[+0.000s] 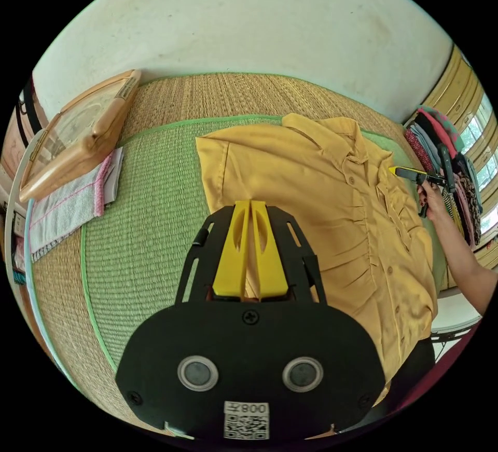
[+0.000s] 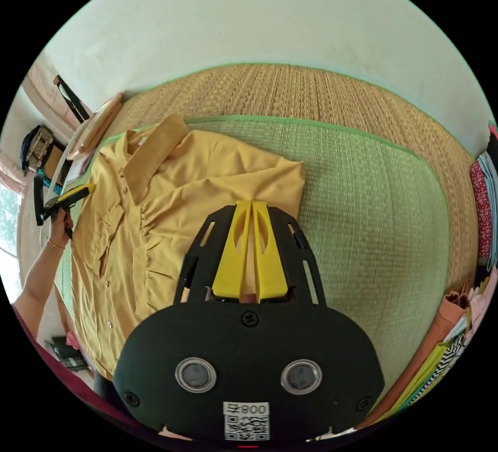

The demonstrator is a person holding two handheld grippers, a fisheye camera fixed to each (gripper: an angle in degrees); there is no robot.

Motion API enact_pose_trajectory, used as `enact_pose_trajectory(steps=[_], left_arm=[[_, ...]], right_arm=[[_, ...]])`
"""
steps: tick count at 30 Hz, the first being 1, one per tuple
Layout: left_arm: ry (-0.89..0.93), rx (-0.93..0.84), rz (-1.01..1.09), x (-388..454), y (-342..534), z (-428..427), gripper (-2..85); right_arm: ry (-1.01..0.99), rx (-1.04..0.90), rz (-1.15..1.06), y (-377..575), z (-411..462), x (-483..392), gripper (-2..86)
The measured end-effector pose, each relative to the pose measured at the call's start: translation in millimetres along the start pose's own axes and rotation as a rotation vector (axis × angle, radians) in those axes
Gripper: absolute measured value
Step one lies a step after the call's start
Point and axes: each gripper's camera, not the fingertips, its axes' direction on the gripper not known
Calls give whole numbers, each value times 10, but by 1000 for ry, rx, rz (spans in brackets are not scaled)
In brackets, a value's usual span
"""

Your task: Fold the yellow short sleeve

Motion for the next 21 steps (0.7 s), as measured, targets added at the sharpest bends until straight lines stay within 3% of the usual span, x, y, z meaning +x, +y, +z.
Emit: enact_pose_trajectory(steps=[7,11,21], left_arm=[[-21,-6,-51,31,-42,-118,3],[66,73,1,208,-3,-356,3],[68,14,88,390,-161,-442,2]], right_arm=[[-17,-20,34,-9,72,72,1],[-35,84,-57,43,-127,-243,1],[-205,-28,-281,-456,785,-1284,2]])
